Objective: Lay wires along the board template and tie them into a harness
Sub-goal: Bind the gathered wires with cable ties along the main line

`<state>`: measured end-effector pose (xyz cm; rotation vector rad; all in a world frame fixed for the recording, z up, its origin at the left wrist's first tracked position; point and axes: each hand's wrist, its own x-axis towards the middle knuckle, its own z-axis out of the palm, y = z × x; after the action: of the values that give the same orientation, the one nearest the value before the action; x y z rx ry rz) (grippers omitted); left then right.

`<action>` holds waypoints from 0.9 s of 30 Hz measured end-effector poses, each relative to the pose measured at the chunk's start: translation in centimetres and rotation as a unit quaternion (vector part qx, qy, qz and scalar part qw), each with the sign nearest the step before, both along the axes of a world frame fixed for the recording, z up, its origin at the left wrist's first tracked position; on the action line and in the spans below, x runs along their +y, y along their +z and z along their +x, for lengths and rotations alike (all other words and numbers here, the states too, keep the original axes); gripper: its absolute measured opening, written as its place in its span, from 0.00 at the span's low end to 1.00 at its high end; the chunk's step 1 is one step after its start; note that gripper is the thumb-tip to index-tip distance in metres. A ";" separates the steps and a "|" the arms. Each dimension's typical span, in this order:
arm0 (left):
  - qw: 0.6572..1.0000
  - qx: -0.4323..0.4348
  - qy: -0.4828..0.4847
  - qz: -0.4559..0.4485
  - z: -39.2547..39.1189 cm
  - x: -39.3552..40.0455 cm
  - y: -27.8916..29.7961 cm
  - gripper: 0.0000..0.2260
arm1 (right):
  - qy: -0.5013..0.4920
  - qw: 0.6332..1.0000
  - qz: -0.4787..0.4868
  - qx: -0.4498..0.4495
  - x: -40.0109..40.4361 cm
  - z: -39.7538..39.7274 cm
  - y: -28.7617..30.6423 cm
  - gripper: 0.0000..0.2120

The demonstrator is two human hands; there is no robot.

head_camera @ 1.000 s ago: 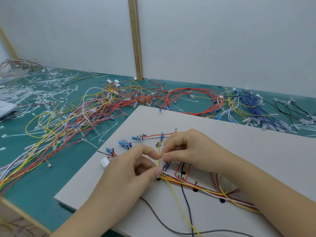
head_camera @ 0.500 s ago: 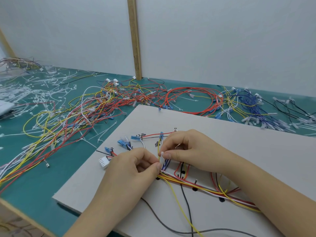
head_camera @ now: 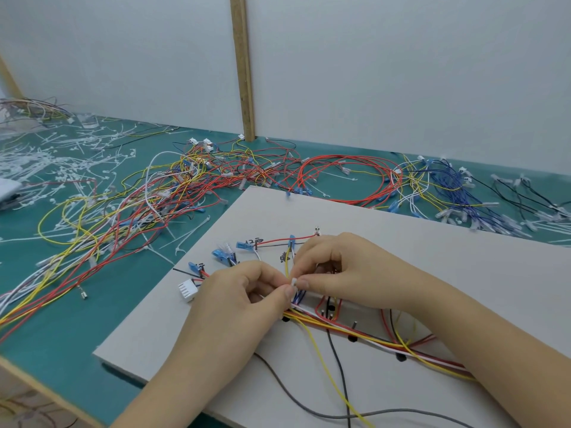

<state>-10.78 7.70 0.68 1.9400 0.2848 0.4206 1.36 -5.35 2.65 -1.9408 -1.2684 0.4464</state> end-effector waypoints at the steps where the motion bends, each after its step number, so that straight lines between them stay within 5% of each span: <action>1: 1.000 0.000 0.001 0.002 0.0 0.0 0.0 0.05 | 0.001 1.000 0.005 0.017 -0.1 0.1 0.1 0.05; 9: 1.000 -0.017 0.007 0.022 0.2 -0.1 -0.1 0.08 | -0.018 0.998 0.021 0.061 0.1 -0.3 0.6 0.11; 21: 0.997 0.027 -0.070 0.032 0.5 1.1 0.9 0.07 | -0.028 0.998 0.009 -0.058 0.1 -1.6 1.7 0.09; 27: 0.985 0.057 -0.097 0.134 0.5 1.6 0.9 0.05 | -0.067 0.996 0.058 0.013 0.0 -1.6 2.3 0.11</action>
<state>-10.31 9.34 1.61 2.2369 0.1140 0.2286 -0.26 -5.33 4.97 -1.9016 -1.1153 0.3222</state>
